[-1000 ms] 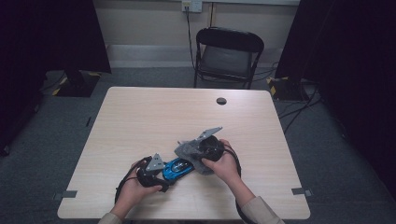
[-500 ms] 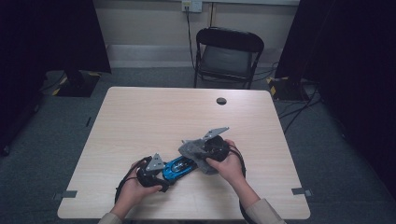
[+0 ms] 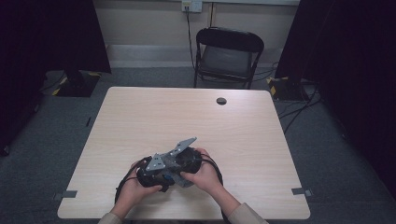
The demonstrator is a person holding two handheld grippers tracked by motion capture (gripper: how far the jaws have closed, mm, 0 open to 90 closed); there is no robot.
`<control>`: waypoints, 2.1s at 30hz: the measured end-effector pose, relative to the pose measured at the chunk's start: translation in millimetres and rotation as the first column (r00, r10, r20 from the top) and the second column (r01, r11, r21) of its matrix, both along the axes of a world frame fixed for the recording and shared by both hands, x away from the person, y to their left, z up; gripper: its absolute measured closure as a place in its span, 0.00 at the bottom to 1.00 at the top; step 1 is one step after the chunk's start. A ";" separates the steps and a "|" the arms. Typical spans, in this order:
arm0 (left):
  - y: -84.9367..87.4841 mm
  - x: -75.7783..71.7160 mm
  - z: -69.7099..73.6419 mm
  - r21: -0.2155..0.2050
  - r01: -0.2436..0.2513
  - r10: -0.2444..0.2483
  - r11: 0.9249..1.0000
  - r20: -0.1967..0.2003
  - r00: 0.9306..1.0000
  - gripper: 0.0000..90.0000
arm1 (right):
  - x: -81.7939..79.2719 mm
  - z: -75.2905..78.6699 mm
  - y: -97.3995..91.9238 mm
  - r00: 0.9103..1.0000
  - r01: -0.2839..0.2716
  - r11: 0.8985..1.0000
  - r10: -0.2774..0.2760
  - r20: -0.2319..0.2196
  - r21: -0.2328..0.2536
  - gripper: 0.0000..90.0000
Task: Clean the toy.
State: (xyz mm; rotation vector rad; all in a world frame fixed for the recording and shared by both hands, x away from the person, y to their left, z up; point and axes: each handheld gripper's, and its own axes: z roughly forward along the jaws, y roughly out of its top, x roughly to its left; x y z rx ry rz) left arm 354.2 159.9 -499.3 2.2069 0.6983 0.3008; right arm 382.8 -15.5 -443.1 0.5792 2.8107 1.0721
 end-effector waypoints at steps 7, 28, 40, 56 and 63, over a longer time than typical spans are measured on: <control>0.0 0.0 0.1 0.001 0.000 0.000 1.000 0.000 1.000 0.26 | 0.4 -9.6 5.1 1.000 -0.004 1.000 0.004 -0.015 0.007 0.84; -0.1 -0.2 0.0 0.000 -0.001 0.001 1.000 -0.002 1.000 0.26 | 17.1 1.4 -29.1 0.997 0.083 0.997 -0.083 0.003 0.006 0.84; -0.2 -0.3 0.1 0.002 -0.002 0.002 1.000 -0.002 1.000 0.26 | 31.7 -1.6 -60.3 0.985 0.174 0.985 -0.173 -0.017 0.022 0.84; -0.1 -0.1 0.1 0.000 -0.001 0.001 1.000 -0.003 1.000 0.26 | 38.3 5.6 -74.7 0.974 0.226 0.974 -0.226 0.008 -0.007 0.84; -0.2 -0.2 0.1 0.001 -0.002 0.002 1.000 -0.003 1.000 0.26 | 32.2 14.0 -71.7 0.978 0.207 0.978 -0.208 0.005 0.032 0.84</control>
